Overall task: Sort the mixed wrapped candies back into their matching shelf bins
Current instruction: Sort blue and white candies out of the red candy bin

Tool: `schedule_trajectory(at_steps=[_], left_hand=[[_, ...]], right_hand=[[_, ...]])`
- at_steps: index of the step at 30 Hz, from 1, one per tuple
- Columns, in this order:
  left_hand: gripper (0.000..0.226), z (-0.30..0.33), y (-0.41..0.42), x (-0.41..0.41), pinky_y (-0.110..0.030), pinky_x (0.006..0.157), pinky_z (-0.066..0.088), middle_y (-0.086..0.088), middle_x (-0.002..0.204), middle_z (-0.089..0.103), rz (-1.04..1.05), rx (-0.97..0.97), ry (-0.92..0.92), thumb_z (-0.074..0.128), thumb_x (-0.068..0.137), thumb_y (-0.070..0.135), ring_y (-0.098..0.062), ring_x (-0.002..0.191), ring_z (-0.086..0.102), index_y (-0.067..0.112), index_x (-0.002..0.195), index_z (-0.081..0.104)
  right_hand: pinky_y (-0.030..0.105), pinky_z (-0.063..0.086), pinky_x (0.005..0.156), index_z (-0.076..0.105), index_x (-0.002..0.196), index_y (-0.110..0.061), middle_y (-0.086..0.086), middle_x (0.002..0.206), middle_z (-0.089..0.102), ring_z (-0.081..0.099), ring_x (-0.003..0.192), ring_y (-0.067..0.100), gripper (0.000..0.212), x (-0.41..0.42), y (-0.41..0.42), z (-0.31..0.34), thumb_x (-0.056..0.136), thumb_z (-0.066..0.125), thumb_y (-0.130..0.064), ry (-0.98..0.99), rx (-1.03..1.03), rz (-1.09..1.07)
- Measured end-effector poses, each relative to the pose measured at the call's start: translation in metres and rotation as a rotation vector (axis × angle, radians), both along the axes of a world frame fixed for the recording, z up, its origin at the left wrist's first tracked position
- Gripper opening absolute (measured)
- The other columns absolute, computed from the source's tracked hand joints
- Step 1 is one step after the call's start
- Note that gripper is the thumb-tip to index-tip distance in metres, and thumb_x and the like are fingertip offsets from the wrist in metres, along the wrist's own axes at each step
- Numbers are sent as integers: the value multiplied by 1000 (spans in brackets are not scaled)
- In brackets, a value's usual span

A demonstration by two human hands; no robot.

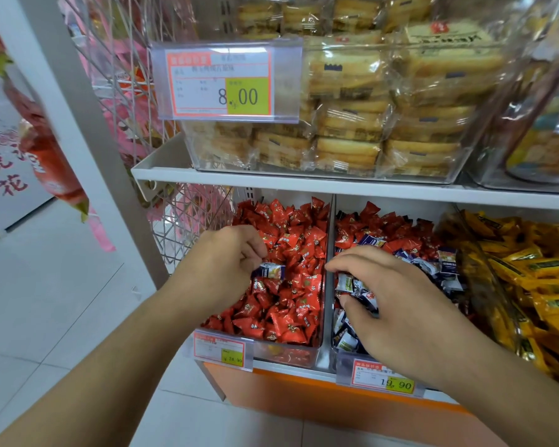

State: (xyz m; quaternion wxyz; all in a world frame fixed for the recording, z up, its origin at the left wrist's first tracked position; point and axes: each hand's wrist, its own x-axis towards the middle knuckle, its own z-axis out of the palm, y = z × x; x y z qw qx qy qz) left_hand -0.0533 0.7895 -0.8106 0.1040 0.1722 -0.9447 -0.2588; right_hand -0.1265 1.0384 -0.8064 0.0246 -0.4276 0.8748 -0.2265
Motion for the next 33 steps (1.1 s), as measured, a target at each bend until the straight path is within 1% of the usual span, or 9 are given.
schedule_trajectory(at_steps=[5, 10, 12, 14, 18, 21, 24, 27, 33], left_hand=[[23, 13, 27, 6, -36, 85, 59, 8, 87, 72, -137, 320, 95, 74, 92, 12, -9, 85, 71, 35, 89, 72], [13, 23, 54, 5, -31, 88, 59, -2, 92, 73, -274, 553, 152, 76, 91, 10, -18, 88, 72, 22, 98, 74], [15, 19, 47, 4, -35, 90, 59, 2, 92, 73, -230, 512, 162, 76, 92, 14, -15, 90, 72, 28, 96, 73], [17, 10, 32, 2, -36, 89, 58, 9, 89, 71, -145, 312, 145, 74, 92, 17, -7, 89, 69, 34, 93, 71], [16, -10, 17, 1, -32, 89, 57, 19, 91, 73, -151, 143, -17, 78, 89, 26, 3, 91, 66, 39, 97, 72], [42, -22, 20, -3, -29, 102, 51, 22, 118, 68, -263, 71, -247, 78, 84, 51, 6, 111, 60, 53, 123, 64], [59, -25, 23, -10, -20, 105, 40, 23, 136, 55, -341, -68, -325, 78, 83, 53, 0, 125, 51, 49, 137, 58], [58, -22, 26, -14, -4, 80, 34, 25, 117, 60, -328, -105, -357, 83, 81, 46, 3, 107, 53, 48, 134, 61], [32, -25, 28, -15, -19, 74, 46, 16, 90, 66, -250, -77, -273, 88, 76, 36, -4, 90, 62, 39, 105, 75]], right_hand=[[9, 27, 108, 40, 145, -45, -33, 142, 43, 36, 132, -12, 46, 5, -2, 6, 101, 54, -44, -28, -103, -30], [14, 47, 81, 65, 100, -40, -26, 96, 66, 60, 100, -5, 10, 6, 3, 13, 95, 69, -34, -43, -256, -82], [24, 53, 72, 65, 89, -37, -21, 85, 66, 64, 83, 2, 11, -3, 10, 15, 94, 70, -28, 29, -243, -154], [31, 56, 77, 66, 93, -36, -18, 93, 66, 62, 84, 5, 10, -12, 18, 18, 96, 67, -26, 97, -192, -232], [7, 32, 94, 69, 116, -32, -21, 119, 61, 53, 109, -1, 21, -14, 20, 19, 96, 64, -26, 103, -118, -180], [2, 26, 100, 65, 122, -37, -29, 123, 56, 48, 119, -7, 25, -1, 10, 14, 98, 61, -30, 50, -71, -28], [-4, 17, 100, 64, 124, -36, -29, 126, 52, 42, 121, -9, 26, 6, 2, 4, 99, 62, -28, 24, -53, 33], [-4, 17, 99, 65, 122, -34, -29, 125, 48, 42, 120, -9, 25, 6, -1, -2, 99, 61, -26, 11, -44, 52], [-2, 22, 100, 65, 120, -34, -29, 123, 48, 45, 119, -7, 23, 6, -2, -2, 99, 60, -25, -12, -57, 52]])
